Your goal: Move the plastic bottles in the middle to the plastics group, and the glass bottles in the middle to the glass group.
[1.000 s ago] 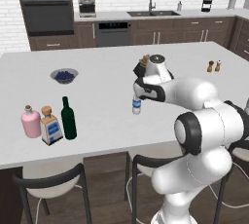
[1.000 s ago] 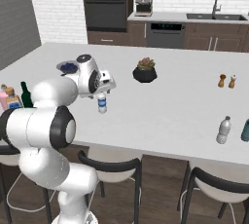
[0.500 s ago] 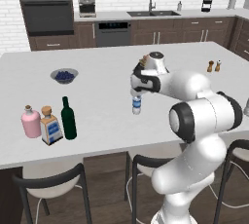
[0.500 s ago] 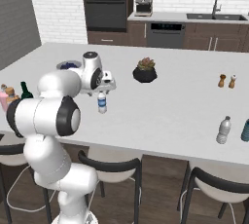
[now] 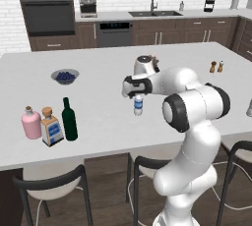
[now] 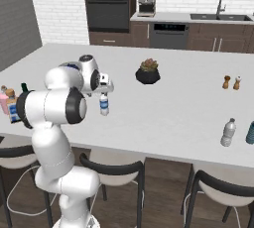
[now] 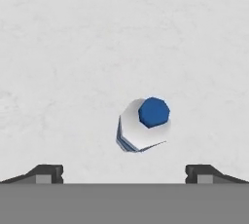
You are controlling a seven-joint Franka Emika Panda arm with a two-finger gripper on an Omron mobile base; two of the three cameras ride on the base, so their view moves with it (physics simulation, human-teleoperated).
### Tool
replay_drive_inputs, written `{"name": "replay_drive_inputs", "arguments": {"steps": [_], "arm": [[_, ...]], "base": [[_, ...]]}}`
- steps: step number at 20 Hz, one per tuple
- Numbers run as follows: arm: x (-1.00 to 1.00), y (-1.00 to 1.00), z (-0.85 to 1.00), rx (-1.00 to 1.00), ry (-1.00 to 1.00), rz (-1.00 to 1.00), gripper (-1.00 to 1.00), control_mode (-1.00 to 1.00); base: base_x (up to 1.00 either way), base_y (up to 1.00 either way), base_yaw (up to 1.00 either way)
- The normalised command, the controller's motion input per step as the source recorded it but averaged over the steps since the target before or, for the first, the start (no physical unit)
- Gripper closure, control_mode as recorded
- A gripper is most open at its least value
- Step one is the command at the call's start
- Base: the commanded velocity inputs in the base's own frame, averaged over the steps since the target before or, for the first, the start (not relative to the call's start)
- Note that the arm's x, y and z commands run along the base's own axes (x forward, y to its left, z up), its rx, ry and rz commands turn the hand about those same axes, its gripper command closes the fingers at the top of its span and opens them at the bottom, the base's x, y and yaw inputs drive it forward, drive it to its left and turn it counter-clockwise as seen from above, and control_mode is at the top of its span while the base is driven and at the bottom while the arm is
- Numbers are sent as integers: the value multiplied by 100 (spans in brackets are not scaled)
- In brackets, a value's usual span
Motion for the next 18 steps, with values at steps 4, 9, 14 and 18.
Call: {"name": "replay_drive_inputs", "arguments": {"steps": [4,9,14,18], "arm": [[20,-1,-24,0,2,-5,-100,-100],[43,-4,-33,0,1,-1,-100,-100],[17,-23,-1,3,0,0,-100,-100],[-1,-15,0,5,0,0,-100,-100]], "base": [[0,0,0],[0,0,0],[0,0,0],[0,0,0]]}}
